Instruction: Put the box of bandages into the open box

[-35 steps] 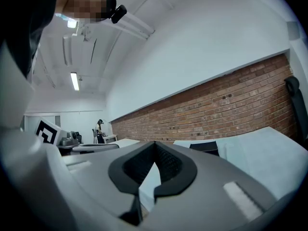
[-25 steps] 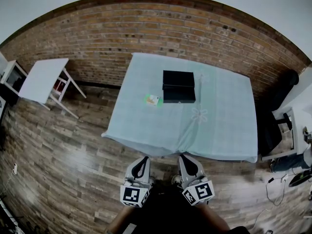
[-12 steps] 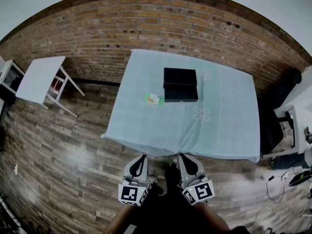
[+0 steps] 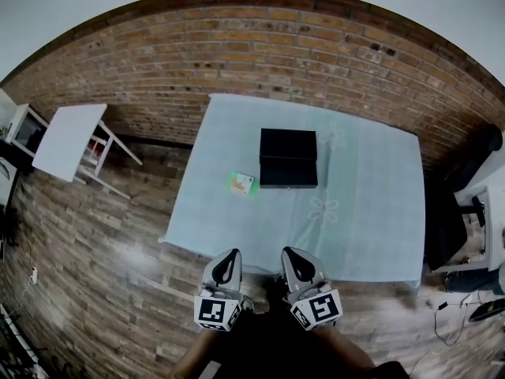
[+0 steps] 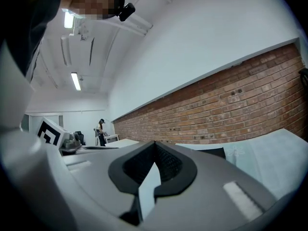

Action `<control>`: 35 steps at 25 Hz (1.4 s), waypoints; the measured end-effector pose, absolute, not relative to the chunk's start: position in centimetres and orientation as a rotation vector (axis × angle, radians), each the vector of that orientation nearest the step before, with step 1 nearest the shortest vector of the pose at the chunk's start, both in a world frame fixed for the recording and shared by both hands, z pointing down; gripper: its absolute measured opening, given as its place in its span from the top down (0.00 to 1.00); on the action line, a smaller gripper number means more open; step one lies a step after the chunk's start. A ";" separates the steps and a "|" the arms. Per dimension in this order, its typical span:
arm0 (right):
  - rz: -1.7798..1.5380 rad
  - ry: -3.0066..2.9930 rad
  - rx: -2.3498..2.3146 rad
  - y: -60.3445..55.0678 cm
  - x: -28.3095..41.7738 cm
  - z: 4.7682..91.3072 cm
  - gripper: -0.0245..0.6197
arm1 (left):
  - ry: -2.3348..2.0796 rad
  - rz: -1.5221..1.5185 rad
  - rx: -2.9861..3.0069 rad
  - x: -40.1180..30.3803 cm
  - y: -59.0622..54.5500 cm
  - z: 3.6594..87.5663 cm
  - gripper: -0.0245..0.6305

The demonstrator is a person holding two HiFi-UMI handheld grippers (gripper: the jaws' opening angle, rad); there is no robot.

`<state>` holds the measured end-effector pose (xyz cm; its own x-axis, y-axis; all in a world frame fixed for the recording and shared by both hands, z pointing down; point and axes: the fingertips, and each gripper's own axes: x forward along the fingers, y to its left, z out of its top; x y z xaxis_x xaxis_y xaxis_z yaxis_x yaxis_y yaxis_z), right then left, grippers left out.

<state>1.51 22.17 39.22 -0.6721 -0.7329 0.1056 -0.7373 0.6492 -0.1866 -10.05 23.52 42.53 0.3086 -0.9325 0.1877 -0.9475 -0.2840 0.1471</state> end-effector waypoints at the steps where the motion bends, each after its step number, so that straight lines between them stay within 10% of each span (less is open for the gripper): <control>1: 0.338 -2.841 1.244 21.2 1.7 39.2 0.96 | -1.727 0.101 2.342 -9.6 22.6 42.5 0.96; 35: 0.431 -2.740 1.270 4.6 -2.6 43.1 0.96 | -1.570 0.266 2.365 -14.1 4.4 48.2 0.96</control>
